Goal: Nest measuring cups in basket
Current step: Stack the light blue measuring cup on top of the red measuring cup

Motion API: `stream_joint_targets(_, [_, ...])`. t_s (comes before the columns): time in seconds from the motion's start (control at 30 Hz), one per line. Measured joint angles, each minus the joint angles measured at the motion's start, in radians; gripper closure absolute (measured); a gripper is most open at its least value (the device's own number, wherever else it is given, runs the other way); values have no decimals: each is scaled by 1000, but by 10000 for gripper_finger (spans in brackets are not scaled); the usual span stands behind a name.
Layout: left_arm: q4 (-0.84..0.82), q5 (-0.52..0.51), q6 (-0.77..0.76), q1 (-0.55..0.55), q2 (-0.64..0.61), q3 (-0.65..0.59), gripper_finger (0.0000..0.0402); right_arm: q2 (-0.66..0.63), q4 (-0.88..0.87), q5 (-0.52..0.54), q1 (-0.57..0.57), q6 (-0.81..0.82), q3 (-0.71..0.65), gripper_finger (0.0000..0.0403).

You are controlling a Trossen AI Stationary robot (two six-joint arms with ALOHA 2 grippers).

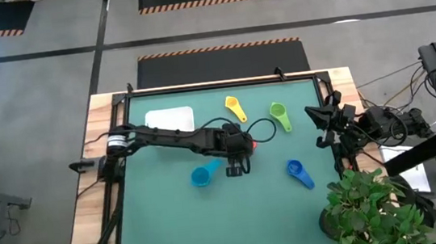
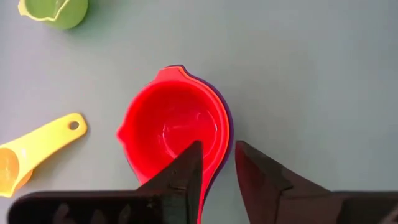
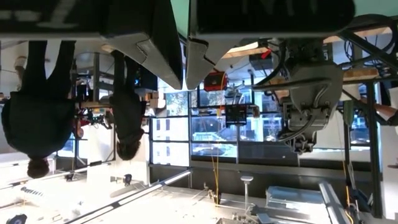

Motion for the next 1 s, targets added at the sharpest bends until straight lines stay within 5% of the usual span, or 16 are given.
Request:
stream_joint_targets(0.43, [-112, -2, 1, -53, -113, 19, 312, 0, -5, 0, 0, 0, 0, 394])
stream_joint_targets(1.0, [-392, 6, -251, -179, -166, -11, 312, 0, -4, -1, 0, 3, 0, 394])
